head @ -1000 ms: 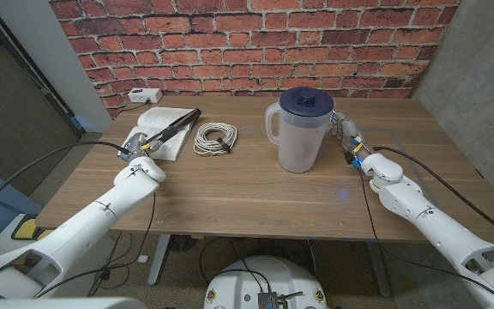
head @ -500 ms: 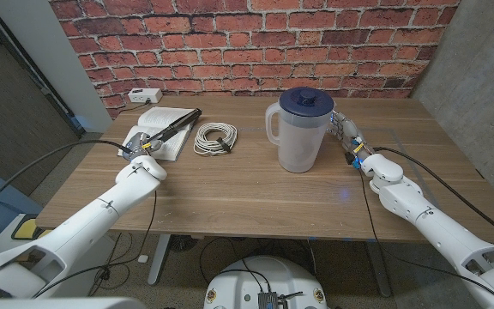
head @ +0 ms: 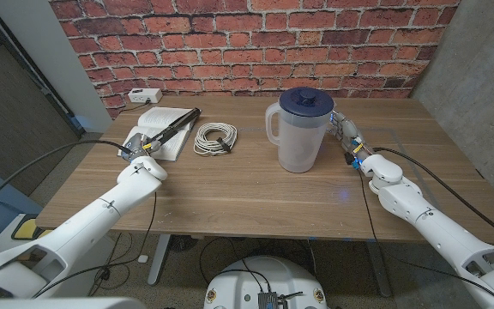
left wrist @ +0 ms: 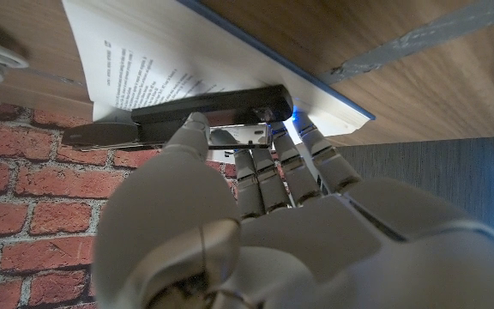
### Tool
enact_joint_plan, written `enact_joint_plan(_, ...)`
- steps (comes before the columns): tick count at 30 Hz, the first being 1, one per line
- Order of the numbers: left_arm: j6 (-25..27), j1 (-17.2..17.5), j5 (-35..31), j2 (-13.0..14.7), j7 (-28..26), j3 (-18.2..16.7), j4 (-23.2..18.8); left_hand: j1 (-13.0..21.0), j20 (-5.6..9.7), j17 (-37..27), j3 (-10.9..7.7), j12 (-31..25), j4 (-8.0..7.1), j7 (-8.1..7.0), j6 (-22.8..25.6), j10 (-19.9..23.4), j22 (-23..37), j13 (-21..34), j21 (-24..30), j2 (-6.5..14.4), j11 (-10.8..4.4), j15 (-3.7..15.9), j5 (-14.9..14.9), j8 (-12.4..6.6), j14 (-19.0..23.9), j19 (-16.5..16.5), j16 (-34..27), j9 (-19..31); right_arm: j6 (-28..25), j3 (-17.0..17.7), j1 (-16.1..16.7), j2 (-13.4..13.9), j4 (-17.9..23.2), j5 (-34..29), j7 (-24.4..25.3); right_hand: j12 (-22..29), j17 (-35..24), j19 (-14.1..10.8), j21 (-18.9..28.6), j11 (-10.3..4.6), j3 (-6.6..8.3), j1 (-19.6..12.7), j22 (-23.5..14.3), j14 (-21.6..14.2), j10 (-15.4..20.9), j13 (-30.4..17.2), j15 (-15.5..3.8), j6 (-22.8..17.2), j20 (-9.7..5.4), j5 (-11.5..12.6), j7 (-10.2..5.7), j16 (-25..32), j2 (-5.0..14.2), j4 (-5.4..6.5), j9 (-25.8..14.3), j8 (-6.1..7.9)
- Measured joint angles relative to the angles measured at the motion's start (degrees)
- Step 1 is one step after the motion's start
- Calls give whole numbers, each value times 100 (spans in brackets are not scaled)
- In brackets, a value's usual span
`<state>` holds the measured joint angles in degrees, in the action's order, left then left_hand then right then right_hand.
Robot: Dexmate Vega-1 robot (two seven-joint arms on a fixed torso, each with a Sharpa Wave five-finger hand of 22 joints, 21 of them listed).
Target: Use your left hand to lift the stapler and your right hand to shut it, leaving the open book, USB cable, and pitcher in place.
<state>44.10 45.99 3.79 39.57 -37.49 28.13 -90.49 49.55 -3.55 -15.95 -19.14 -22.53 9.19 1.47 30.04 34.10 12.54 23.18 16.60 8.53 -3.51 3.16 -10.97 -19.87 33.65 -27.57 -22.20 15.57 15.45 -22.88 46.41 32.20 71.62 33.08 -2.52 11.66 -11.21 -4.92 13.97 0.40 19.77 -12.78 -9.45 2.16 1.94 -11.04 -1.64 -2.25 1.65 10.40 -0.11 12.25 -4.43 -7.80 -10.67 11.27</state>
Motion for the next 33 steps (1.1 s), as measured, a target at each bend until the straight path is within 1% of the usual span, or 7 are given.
enact_joint_plan(5,61,-8,-3,-1,9,27,8,108,-65,-9,-48,-162,3,28,284,334,62,89,130,108,5,41,-51,-118,387,-121,-228,79,-7,3,20,5,37,0,15,0,0,-32,0,0,0,0,0,0,0,0,0,0,-33,0,0,0,0,0,0,0)
enact_joint_plan(11,144,-10,-4,-29,-5,29,10,274,-46,-9,-189,-299,27,40,511,594,141,157,273,180,-28,162,-94,-209,573,-141,-415,146,-10,19,49,23,71,1,27,0,0,-32,-23,0,0,0,0,-23,0,0,-24,0,-32,0,0,0,0,0,0,0)
enact_joint_plan(13,175,-13,-4,-35,-14,31,8,370,-17,-9,-286,-343,37,25,564,633,177,197,322,206,-51,151,-140,-248,634,-171,-421,173,-10,23,58,26,75,7,27,0,0,-32,-23,0,0,0,0,-22,0,0,-22,0,-32,0,0,0,0,0,0,0)
enact_joint_plan(17,254,-35,-37,-41,-40,76,-5,784,-12,-9,-682,-498,94,-72,809,708,185,208,542,124,-38,137,-408,-354,867,-297,-442,297,-10,37,73,26,77,25,25,0,0,-32,-23,-23,0,0,0,-22,23,0,-22,0,-32,0,0,0,0,0,0,0)
enact_joint_plan(19,318,-45,-69,-51,-72,100,-15,846,21,-9,-740,-579,37,-106,918,777,185,208,652,63,-10,131,-537,-410,1012,-411,-483,362,-4,45,82,26,77,40,16,0,0,-32,-23,-31,0,0,0,-22,31,0,-22,0,-32,0,0,0,0,0,0,0)
enact_joint_plan(27,511,-30,-136,-140,-256,110,-52,968,88,-9,-810,-820,-33,-105,1204,888,186,207,963,-59,85,123,-761,-538,1206,-499,-603,539,33,68,122,33,76,77,-14,0,0,-32,-23,-31,-20,0,0,-22,31,0,-22,0,-32,0,0,0,0,-21,0,0)
enact_joint_plan(33,586,13,-153,-205,-368,71,-95,1043,142,-9,-830,-941,-54,-75,1236,929,637,207,1086,-134,124,105,-771,-542,1286,-486,-815,613,60,92,165,56,91,101,-27,0,0,-53,-23,-31,-37,0,0,-21,31,0,-21,0,-10,0,0,0,0,-3,0,0)
